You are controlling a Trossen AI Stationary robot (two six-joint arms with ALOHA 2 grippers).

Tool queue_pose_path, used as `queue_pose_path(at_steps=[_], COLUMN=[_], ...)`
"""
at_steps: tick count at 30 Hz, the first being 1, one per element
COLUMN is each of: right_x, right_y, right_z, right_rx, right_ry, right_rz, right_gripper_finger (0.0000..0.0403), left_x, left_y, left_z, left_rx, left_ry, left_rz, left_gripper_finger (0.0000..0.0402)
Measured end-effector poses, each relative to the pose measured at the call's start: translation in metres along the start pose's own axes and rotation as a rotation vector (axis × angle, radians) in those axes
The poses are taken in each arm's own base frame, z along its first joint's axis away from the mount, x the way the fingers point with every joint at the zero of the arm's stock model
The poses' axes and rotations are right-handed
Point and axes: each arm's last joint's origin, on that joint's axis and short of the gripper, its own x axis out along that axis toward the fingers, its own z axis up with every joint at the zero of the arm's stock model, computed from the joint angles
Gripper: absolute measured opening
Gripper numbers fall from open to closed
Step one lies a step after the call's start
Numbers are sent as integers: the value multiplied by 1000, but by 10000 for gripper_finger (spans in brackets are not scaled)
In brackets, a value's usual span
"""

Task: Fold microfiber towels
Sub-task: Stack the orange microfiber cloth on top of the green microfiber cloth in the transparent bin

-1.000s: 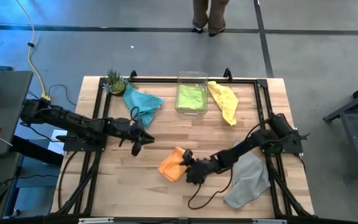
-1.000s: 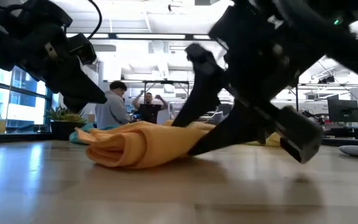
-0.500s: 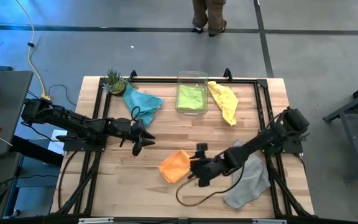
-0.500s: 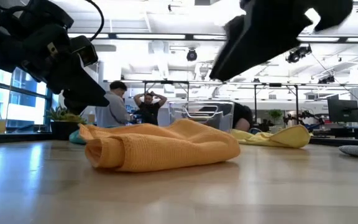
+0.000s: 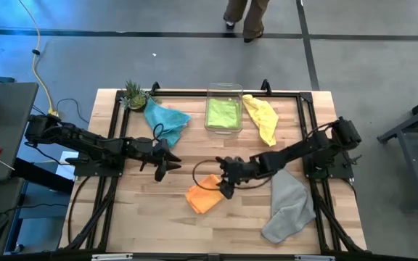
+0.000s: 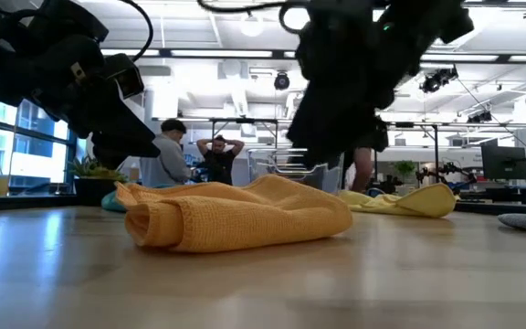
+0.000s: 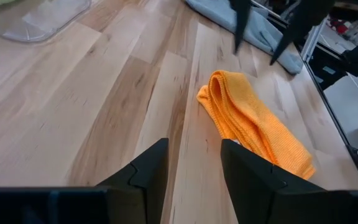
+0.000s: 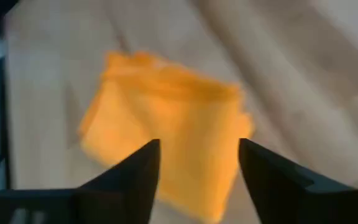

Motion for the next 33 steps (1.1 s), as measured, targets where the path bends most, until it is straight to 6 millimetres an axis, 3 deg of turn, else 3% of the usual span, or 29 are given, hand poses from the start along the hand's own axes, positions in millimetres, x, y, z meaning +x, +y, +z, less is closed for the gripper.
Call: queue_pose_path(at_steps=[6, 16, 23, 33], right_x=[11, 49, 66, 68], right_y=[-19, -33, -35, -34], right_z=[5, -2, -8, -9], right_rx=[-2, -25, -10, -44], right_ry=[17, 74, 94, 112], right_rz=[-85, -29, 32, 67], right_gripper_finger=[278, 279, 229, 135], left_x=[0, 0, 0, 0], left_y=[0, 0, 0, 0], left_z=[0, 0, 0, 0], left_rx=[0, 0, -1, -1], left_ry=[0, 1, 1, 2], left_rz=[0, 0, 0, 0], left_gripper_finger=[138, 138, 138, 134])
